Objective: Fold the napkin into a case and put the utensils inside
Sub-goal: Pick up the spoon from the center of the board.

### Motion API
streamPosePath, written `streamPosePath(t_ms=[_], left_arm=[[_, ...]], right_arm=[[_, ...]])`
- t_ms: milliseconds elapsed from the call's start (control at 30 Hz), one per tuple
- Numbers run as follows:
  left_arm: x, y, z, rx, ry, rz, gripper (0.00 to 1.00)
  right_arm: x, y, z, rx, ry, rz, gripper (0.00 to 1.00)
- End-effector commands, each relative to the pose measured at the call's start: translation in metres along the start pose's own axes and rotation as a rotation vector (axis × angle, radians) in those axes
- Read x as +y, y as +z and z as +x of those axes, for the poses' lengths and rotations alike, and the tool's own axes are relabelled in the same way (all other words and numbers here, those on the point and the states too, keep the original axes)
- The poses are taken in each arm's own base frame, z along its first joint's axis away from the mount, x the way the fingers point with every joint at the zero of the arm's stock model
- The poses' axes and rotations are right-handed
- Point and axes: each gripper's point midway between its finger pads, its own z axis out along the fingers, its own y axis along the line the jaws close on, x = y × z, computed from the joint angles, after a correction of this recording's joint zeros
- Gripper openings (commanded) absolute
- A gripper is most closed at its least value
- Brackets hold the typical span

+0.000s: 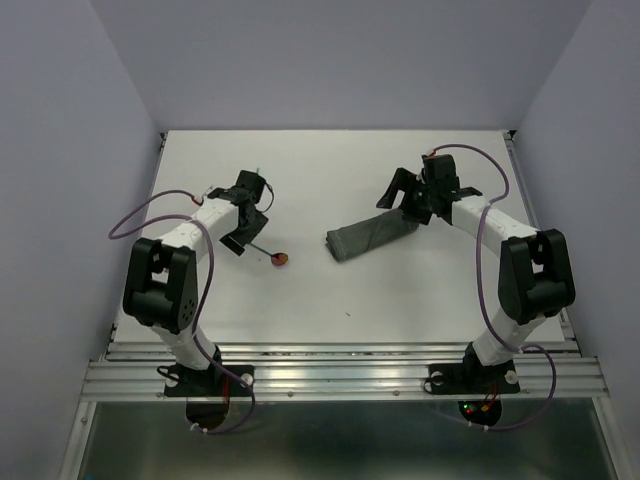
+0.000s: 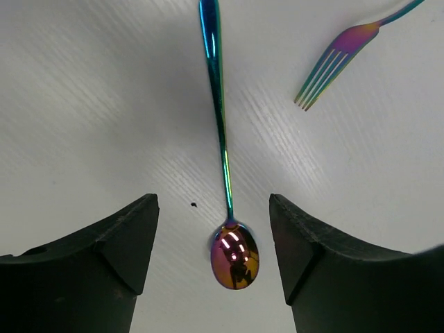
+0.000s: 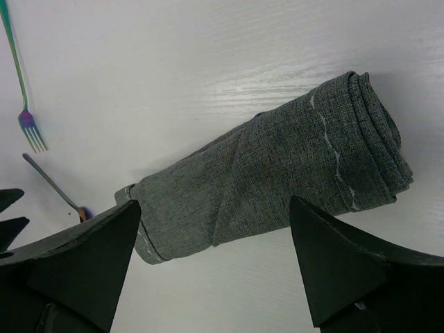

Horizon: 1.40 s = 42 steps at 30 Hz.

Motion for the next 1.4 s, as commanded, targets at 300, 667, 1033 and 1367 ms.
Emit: streamPosePath(t_ms=[300,667,1033,1367], left_arm=[[-0.015,0.024,0.034,0.045,0.020,-0.139,0.67],[0.002,0.051,0.058,0.096,0.054,-0.216,0.38],[0.042,0.012,0.034,-0.006,0.054,-0.204,0.00],[0.023,-0.049,-0.011,-0.127,0.386,0.069,0.00]], right_arm=[[0.010,-0.005,-0.007,-0.040,-0.021,-0.039,0.93],[0.009,-0.004,-0.008,-0.041,-0.021,-0.037,0.93],[0.011,-0.006,-0.010,-0.049,-0.018,-0.039,0.93],[0.003,-0.007,-0.006,-0.049,-0.002,-0.003,0.93]])
